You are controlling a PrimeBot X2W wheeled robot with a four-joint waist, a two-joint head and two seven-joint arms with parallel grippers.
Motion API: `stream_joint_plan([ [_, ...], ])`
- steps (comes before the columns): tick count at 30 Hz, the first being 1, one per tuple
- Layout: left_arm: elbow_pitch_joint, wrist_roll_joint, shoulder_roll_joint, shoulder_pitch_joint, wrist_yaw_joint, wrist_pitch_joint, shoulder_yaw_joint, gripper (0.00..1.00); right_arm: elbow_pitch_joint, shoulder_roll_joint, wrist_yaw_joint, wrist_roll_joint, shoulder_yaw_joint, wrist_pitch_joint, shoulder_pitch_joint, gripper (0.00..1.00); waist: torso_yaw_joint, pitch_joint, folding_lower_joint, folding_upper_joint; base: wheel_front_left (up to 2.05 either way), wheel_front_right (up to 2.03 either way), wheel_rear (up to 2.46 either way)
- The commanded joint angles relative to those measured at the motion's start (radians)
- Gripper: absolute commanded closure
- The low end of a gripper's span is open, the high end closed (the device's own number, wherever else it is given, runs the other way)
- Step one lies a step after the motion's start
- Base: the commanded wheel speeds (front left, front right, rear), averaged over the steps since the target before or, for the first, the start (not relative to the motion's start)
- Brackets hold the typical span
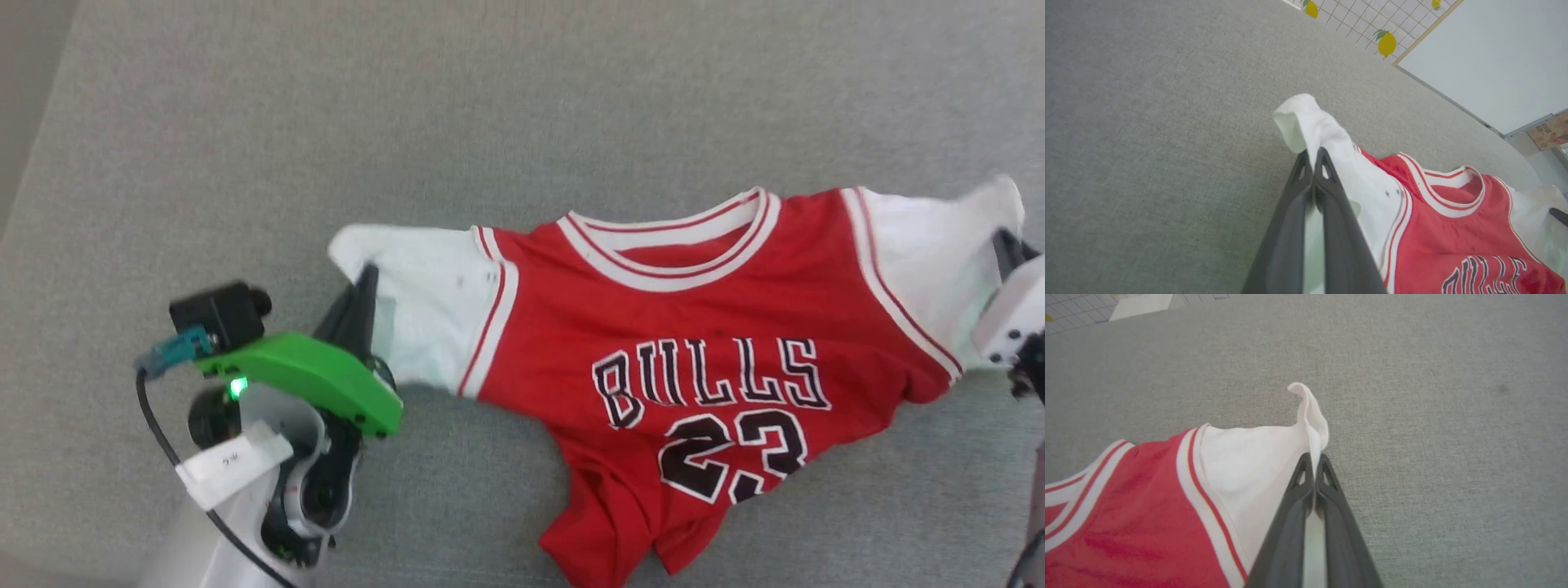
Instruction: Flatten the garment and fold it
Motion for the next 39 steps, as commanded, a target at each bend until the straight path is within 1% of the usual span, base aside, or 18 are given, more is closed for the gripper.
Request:
stream_joint_plan([
  [1,0.006,0.021,0.011,-0.039,-0.012,-0.012,0.003,1.00,-0.008,0.006,-0.001,0.013,0.013,-0.037,-0.027,1.00,-0.018,-0.066,0.0000,0.0000,0.00,0.00,0.00],
  [6,0.041,0.074,0.030,-0.168,-0.043,-0.019,-0.017,1.00,-0.033,0.031,-0.001,0.042,0.100,-0.131,-0.090,1.00,-0.030,-0.150,0.0000,0.0000,0.00,0.00,0.00],
  [11,0.091,0.111,0.050,-0.337,-0.076,0.032,-0.043,1.00,-0.046,0.035,-0.001,0.051,0.188,-0.163,-0.203,1.00,-0.040,-0.208,0.0000,0.0000,0.00,0.00,0.00],
  [15,0.173,0.127,0.062,-0.500,-0.107,0.106,-0.064,1.00,-0.005,0.021,-0.001,0.024,0.259,-0.173,-0.340,1.00,-0.049,-0.234,0.0000,0.0000,0.00,0.00,0.00],
  [17,0.232,0.136,0.065,-0.597,-0.107,0.118,-0.050,1.00,0.040,0.020,-0.001,0.004,0.287,-0.193,-0.432,1.00,-0.058,-0.239,0.0000,0.0000,0.00,0.00,0.00],
  [21,0.342,0.165,0.071,-0.763,-0.095,0.092,-0.016,1.00,0.144,0.033,-0.001,-0.032,0.287,-0.242,-0.600,1.00,-0.077,-0.233,0.0000,0.0000,0.00,0.00,0.00],
  [25,0.439,0.169,0.079,-0.879,-0.085,0.091,0.011,1.00,0.258,0.049,-0.001,-0.081,0.281,-0.285,-0.730,1.00,-0.101,-0.221,0.0000,0.0000,0.00,0.00,0.00],
  [32,0.545,0.153,0.066,-1.002,-0.068,0.120,0.032,1.00,0.427,0.051,-0.001,-0.160,0.273,-0.322,-0.878,1.00,-0.120,-0.187,0.0000,0.0000,0.00,0.00,0.00],
  [39,0.608,0.144,0.023,-1.067,-0.077,0.118,0.017,1.00,0.545,0.055,-0.001,-0.210,0.246,-0.349,-0.962,1.00,-0.123,-0.138,0.0000,0.0000,0.00,0.00,0.00],
])
